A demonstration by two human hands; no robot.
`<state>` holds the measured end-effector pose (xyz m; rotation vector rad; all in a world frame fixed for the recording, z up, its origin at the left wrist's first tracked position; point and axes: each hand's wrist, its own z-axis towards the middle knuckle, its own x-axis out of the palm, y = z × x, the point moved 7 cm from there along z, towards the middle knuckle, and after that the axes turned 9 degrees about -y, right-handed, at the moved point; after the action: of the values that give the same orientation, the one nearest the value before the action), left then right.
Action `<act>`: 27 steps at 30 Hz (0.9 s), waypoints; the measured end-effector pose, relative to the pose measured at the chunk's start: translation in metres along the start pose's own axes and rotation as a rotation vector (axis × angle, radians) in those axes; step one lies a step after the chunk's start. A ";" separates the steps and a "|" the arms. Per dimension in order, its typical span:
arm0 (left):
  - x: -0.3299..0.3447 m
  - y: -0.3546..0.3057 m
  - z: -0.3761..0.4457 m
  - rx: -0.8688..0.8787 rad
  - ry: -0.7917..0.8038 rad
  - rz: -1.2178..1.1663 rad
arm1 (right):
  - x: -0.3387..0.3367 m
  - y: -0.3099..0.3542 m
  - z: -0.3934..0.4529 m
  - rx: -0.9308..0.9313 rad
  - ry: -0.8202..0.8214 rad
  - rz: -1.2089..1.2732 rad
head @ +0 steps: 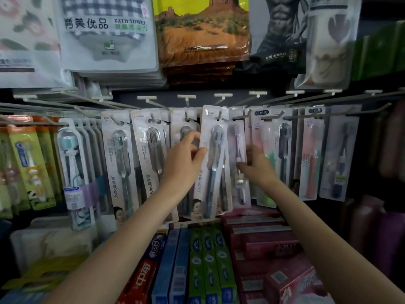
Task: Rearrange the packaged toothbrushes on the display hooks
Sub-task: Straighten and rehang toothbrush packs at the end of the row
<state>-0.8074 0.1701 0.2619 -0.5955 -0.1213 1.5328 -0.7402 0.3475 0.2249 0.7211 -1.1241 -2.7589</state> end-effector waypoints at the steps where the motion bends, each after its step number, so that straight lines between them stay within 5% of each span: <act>1: -0.002 0.000 0.000 0.015 -0.012 0.018 | -0.004 0.000 -0.001 -0.003 0.013 0.013; 9: 0.009 -0.003 -0.010 0.024 -0.109 0.040 | -0.045 0.023 0.007 -0.199 0.077 -0.424; 14: 0.012 -0.003 -0.015 0.011 -0.145 -0.044 | -0.030 0.009 -0.003 -0.241 0.390 -0.798; 23: 0.028 -0.001 -0.024 -0.021 -0.244 -0.123 | -0.097 -0.053 -0.053 -0.092 0.049 -0.170; 27: 0.038 -0.004 -0.027 -0.038 -0.287 -0.176 | -0.151 -0.087 -0.060 0.079 -0.356 0.336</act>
<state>-0.7896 0.1994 0.2296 -0.3809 -0.4124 1.4390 -0.5706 0.4091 0.1882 0.0292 -1.2799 -2.6197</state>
